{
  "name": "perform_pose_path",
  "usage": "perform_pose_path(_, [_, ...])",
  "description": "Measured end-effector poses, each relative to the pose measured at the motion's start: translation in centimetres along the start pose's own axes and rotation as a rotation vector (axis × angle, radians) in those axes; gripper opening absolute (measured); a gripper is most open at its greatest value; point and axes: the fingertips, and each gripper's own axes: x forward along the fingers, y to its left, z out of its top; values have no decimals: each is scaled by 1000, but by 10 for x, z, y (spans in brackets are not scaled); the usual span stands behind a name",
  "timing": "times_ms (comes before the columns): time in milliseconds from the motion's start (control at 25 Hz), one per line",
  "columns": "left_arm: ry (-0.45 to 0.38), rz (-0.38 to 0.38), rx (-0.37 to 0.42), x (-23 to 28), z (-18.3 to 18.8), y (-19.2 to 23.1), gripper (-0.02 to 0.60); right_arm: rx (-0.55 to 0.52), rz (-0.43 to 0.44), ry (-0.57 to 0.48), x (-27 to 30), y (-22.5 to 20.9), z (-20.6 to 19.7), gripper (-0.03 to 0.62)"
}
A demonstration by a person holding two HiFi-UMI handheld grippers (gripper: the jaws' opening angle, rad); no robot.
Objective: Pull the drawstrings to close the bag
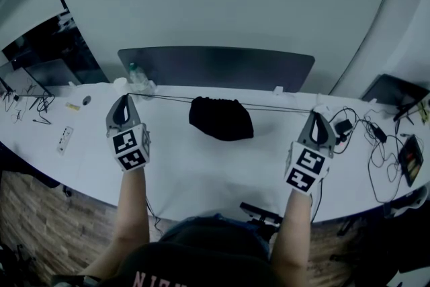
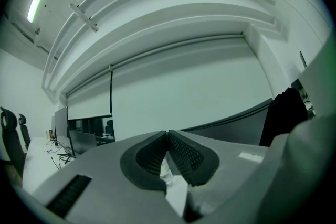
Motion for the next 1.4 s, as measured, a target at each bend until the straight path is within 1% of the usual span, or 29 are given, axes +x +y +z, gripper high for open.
perform_pose_path(640, [-4,15,13,3,-1,15,15,5,-37,7,2,-23,1,9])
perform_pose_path(920, [4,13,8,6,-5,16,15,6,-39,11,2,-23,0,9])
perform_pose_path(1040, [5,12,20,7,-5,16,15,10,-42,12,2,-23,-1,9])
perform_pose_path(1160, [5,10,24,9,-5,14,15,25,-43,15,4,-23,-1,10])
perform_pose_path(1320, [21,-6,-23,24,-6,14,14,78,-23,20,17,-21,3,9])
perform_pose_path(1400, [33,-10,-30,36,-5,14,15,109,-8,32,30,-18,8,9])
